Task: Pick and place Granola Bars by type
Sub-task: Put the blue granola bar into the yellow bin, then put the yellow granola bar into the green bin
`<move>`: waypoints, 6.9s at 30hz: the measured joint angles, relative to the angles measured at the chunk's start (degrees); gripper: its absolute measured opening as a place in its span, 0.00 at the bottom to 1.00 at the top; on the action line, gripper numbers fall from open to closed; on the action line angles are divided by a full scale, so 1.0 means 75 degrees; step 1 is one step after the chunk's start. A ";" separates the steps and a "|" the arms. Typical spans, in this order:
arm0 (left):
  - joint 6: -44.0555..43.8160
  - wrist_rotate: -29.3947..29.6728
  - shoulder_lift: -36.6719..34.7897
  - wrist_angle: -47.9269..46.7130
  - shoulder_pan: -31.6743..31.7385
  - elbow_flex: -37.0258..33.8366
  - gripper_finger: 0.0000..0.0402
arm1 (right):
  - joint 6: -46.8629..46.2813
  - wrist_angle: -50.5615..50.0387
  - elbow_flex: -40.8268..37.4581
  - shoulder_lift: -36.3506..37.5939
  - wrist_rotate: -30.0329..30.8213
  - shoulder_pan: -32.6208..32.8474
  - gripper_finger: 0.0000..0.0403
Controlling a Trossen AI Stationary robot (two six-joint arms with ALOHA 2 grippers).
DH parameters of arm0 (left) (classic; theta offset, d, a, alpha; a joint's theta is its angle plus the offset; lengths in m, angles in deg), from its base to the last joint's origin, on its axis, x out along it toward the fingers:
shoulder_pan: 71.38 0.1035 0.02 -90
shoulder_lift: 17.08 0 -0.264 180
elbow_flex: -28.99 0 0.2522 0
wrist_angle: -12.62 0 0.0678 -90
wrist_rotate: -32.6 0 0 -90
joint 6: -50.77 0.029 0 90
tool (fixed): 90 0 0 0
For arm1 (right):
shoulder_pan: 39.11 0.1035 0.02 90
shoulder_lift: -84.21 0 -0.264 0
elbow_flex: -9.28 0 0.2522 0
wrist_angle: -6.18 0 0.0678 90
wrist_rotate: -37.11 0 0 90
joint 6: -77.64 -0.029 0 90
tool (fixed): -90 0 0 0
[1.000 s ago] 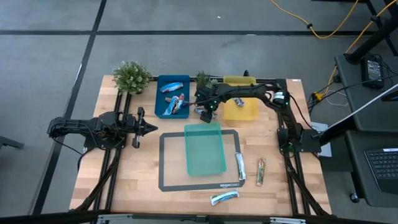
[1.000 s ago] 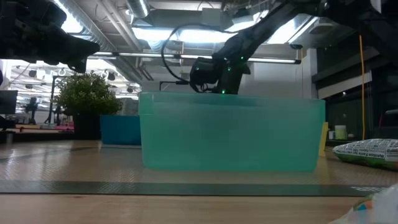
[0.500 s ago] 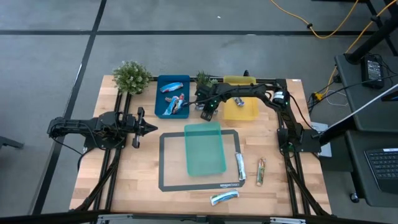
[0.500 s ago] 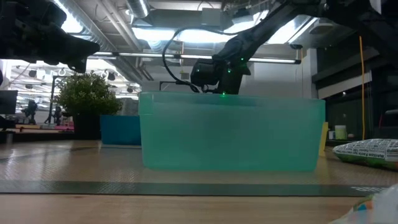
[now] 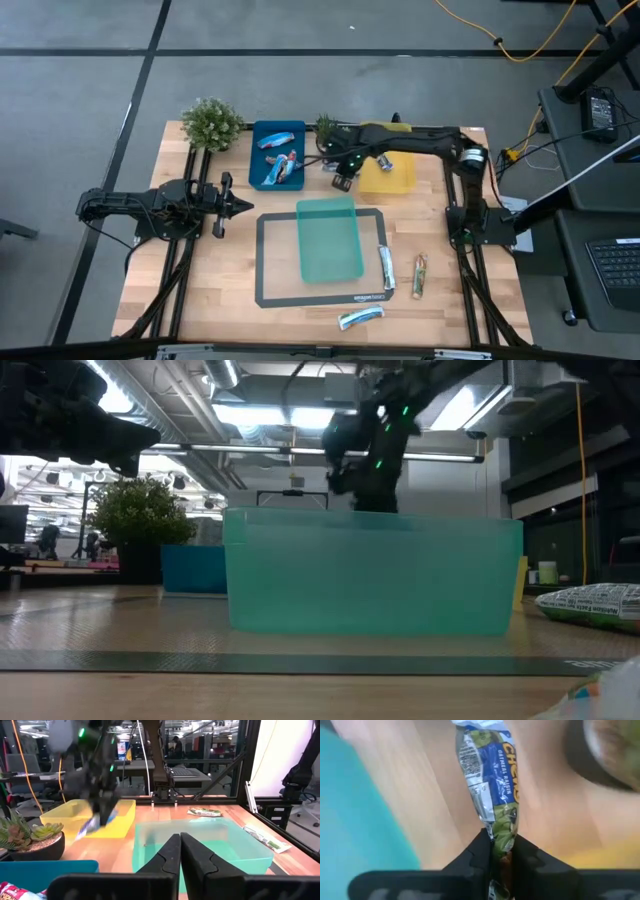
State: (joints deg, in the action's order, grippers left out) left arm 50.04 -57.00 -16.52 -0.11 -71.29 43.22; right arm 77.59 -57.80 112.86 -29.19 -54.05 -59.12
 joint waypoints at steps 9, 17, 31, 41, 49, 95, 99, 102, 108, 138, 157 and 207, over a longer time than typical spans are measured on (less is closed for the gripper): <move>0.0000 -0.0002 0.0000 0.0000 0.0001 0.0000 0.01 | -0.0400 -0.0437 0.0015 0.1570 0.0206 0.0089 0.10; 0.0000 0.0001 0.0002 0.0000 -0.0001 0.0003 0.01 | -0.0657 -0.1184 0.0015 0.2002 0.0264 0.0096 0.12; 0.0000 -0.0002 0.0003 0.0000 -0.0002 0.0001 0.02 | -0.1100 -0.2092 -0.1813 0.4952 0.1311 -0.1280 0.12; 0.0000 0.0001 0.0000 -0.0003 0.0001 0.0003 0.01 | -0.1178 -0.1781 -0.2910 0.5756 0.0801 -0.1827 0.11; 0.0000 0.0001 0.0000 0.0000 0.0001 0.0003 0.02 | 0.0463 -0.0668 -0.3834 0.5302 -0.0561 -0.1821 0.12; 0.0000 0.0001 0.0002 -0.0001 -0.0002 0.0002 0.01 | 0.1044 0.1296 -0.4444 0.2176 -0.0456 -0.1804 0.12; 0.0000 0.0001 0.0001 0.0000 0.0001 0.0002 0.02 | 0.1016 0.1339 -0.4444 0.2202 -0.0456 -0.1804 0.13; 0.0000 0.0001 0.0003 0.0000 0.0001 0.0000 0.02 | 0.1024 0.1339 -0.4444 0.2203 -0.0453 -0.1804 0.17; 0.0000 0.0001 0.0001 0.0000 -0.0001 0.0000 0.01 | 0.0831 0.1352 -0.4444 0.2203 -0.0377 -0.1804 0.31; 0.0000 0.0001 0.0001 -0.0001 0.0001 0.0000 0.02 | -0.1871 -0.1303 -0.4447 0.7033 0.0002 0.0209 0.33; 0.0000 0.0001 0.0002 0.0000 0.0001 0.0000 0.02 | -0.8037 -0.2401 -0.4444 0.7425 0.1094 0.4816 0.33; 0.0000 0.0001 0.0000 0.0000 -0.0001 0.0000 0.01 | -1.6099 0.0725 -0.6608 0.4313 0.0197 0.8580 0.82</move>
State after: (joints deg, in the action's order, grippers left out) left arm 50.04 -57.00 -16.52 -0.11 -71.30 43.22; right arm -43.15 -52.36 63.30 3.16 -52.57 5.23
